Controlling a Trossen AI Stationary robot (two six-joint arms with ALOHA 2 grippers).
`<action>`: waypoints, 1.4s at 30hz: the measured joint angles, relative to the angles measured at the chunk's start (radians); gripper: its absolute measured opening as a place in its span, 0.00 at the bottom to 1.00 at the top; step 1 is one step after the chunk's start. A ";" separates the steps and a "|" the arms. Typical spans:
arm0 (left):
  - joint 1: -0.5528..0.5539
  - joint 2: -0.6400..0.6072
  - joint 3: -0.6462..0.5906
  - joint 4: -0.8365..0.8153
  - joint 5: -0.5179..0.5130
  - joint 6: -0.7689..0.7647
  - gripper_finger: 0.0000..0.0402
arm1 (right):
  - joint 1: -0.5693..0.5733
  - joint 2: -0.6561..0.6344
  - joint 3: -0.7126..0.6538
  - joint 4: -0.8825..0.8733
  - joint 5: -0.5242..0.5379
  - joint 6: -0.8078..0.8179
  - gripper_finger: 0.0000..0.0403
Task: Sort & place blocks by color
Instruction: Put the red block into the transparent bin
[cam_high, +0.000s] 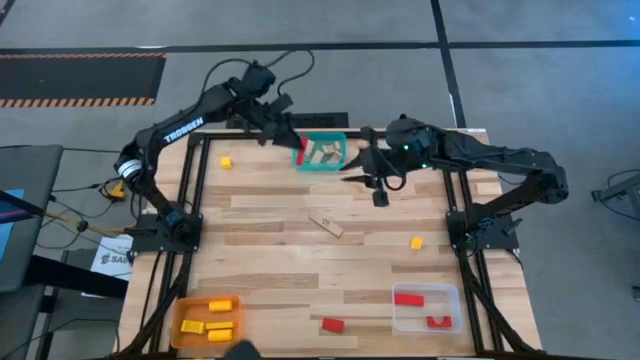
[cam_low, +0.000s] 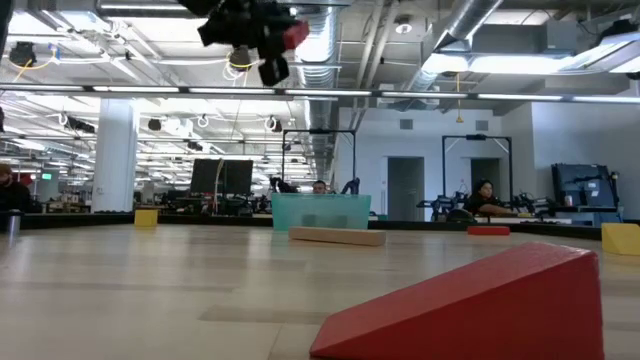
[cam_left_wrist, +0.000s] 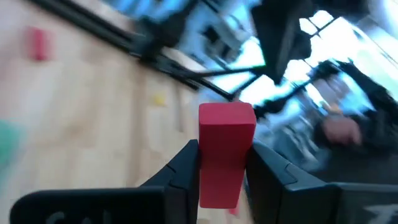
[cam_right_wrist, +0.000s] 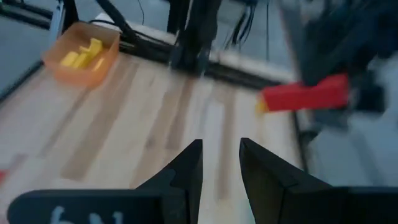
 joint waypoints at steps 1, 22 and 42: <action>-0.025 -0.009 0.000 0.006 0.010 0.002 0.19 | -0.004 0.001 0.000 0.026 0.000 -0.050 0.31; -0.220 -0.105 0.000 0.617 -0.924 -0.535 0.19 | 0.056 -0.024 0.017 0.206 0.656 0.009 0.39; -0.369 -0.043 0.002 0.825 -1.058 -0.481 0.19 | -0.007 0.033 0.015 0.349 0.670 0.141 0.83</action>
